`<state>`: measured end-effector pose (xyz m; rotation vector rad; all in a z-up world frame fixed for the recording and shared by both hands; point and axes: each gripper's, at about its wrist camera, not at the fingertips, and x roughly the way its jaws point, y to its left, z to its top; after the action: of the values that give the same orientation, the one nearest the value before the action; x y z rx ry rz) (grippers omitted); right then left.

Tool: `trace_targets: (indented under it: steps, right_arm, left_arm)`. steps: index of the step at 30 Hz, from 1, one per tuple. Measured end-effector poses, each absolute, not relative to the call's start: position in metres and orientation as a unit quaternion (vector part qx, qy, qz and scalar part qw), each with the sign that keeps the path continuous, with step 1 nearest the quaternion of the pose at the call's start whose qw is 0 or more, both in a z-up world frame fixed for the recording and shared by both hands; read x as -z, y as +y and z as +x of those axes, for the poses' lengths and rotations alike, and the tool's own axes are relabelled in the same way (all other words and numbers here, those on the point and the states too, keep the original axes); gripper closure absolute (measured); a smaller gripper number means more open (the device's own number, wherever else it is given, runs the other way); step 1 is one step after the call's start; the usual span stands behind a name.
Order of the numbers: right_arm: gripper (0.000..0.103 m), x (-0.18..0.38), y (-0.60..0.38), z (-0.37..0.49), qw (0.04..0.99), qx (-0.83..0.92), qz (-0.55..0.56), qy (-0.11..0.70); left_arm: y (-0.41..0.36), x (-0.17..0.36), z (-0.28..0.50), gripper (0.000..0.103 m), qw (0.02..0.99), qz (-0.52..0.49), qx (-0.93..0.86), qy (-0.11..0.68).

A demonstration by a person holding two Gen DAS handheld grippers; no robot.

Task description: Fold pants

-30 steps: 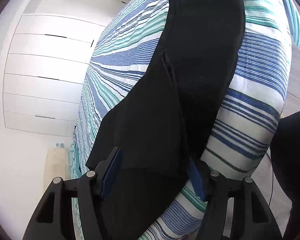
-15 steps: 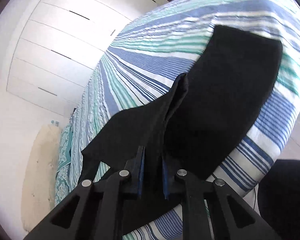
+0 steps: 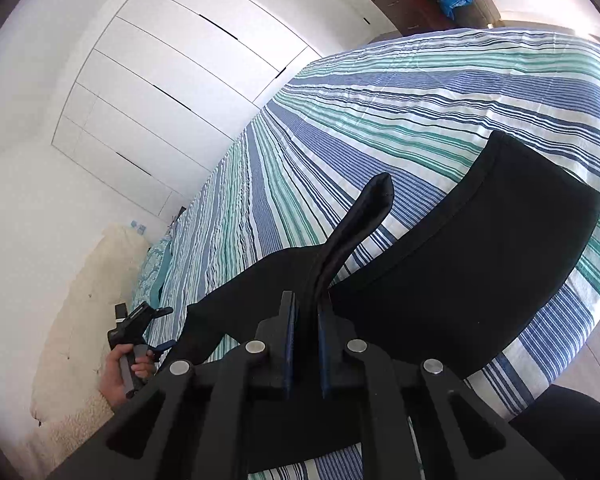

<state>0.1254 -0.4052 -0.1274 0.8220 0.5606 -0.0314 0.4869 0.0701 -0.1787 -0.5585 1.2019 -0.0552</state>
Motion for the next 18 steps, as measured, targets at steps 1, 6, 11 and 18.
trace_targets:
  steps: [1,6,11,18]
  right_arm:
    - [0.093,0.128,-0.408,0.124,0.878,0.013,0.397,0.266]
    - [0.093,0.129,-0.421,0.114,0.872,-0.003,0.416,0.259]
    - [0.094,0.134,-0.435,0.108,0.856,0.001,0.452,0.251]
    - [0.094,0.108,-0.465,0.173,0.859,-0.024,0.432,0.274]
  left_arm:
    - [0.071,0.184,0.495,0.001,0.785,-0.264,0.016,0.560]
    - [0.069,0.207,0.524,0.008,0.768,-0.284,-0.007,0.574]
    - [0.072,0.220,0.516,0.097,0.766,-0.264,-0.031,0.586]
    - [0.092,0.132,0.453,0.099,0.816,-0.303,-0.010,0.491]
